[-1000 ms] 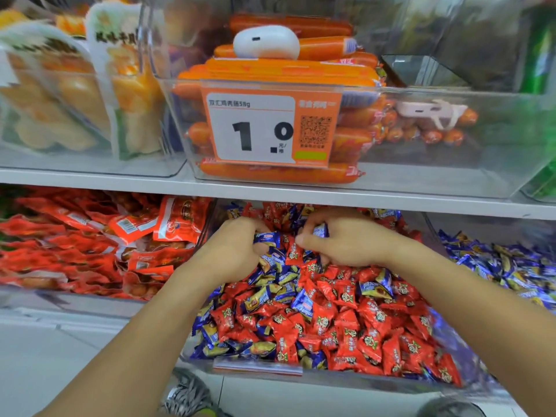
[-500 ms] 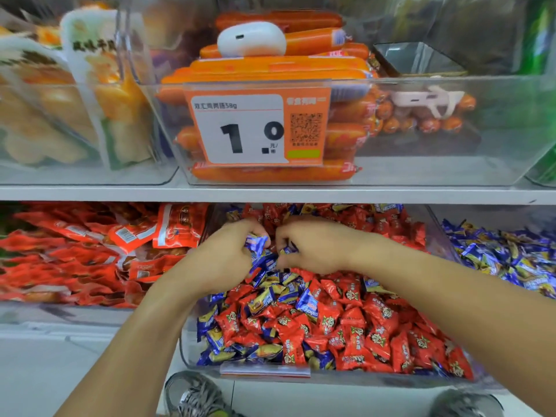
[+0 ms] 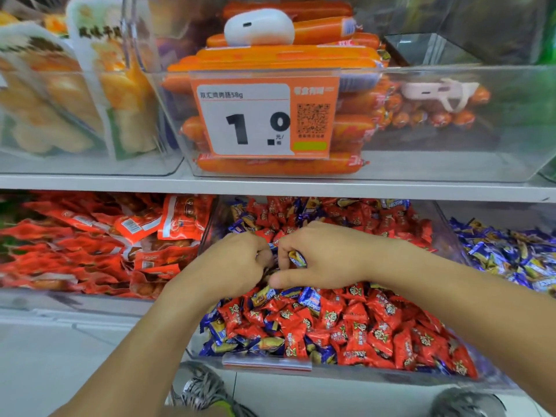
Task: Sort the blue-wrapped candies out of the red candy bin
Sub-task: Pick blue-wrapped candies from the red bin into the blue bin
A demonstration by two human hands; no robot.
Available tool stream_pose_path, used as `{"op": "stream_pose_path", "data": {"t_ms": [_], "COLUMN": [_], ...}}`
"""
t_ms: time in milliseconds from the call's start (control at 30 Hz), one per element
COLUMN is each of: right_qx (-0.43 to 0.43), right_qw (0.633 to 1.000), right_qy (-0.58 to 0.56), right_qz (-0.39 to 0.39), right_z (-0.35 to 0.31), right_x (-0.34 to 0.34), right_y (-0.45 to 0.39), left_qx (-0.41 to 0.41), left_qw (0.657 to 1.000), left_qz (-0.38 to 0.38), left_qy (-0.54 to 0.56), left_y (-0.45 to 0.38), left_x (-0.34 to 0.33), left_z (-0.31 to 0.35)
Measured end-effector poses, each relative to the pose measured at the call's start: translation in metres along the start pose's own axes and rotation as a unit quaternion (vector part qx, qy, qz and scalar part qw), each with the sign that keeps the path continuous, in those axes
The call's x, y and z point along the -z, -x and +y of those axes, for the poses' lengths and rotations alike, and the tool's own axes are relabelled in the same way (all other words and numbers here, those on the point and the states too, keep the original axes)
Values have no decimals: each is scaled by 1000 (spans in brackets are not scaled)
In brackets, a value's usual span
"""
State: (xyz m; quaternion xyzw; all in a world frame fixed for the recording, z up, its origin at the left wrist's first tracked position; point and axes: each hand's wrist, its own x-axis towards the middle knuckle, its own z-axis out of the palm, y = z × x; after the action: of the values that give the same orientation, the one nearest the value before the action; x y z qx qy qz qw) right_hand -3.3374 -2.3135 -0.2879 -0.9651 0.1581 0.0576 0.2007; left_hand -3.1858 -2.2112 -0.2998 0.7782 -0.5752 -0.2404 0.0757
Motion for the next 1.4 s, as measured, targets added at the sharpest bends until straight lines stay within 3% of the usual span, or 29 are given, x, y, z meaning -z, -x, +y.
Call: {"op": "stream_pose_path", "data": {"t_ms": [167, 367, 633, 800, 967, 1100, 1167, 1267, 1400], "right_qx": [-8, -37, -61, -85, -101, -108, -109, -116, -130], "right_qw": [992, 988, 995, 995, 982, 930, 900, 907, 937], "right_qy": [118, 137, 63, -49, -140, -341, -412, -398, -322], "right_qz": [-52, -63, -44, -6, 82, 87, 88, 76, 41], "right_z": [0, 0, 8, 22, 26, 19, 13, 6, 6], "right_x": [-2, -1, -1, 5, 8, 1, -6, -11, -11], "right_y": [-4, -8, -7, 7, 28, 35, 33, 31, 29], "left_qx": [-53, -41, -53, -37, -47, 13, 12, 2, 26], "left_qw": [994, 996, 993, 997, 972, 914, 895, 879, 893], "left_qz": [-93, -65, 13, 53, 89, 46, 18, -14, -6], "left_qy": [-33, -54, -109, 50, 214, 403, 446, 476, 449], "left_y": [14, 0, 0, 13, 21, 20, 19, 18, 14], "left_x": [-5, -14, -14, -5, 0, -1, -5, -12, -18], "left_z": [-7, -6, 9, -5, -2, -1, 4, 11, 14]}}
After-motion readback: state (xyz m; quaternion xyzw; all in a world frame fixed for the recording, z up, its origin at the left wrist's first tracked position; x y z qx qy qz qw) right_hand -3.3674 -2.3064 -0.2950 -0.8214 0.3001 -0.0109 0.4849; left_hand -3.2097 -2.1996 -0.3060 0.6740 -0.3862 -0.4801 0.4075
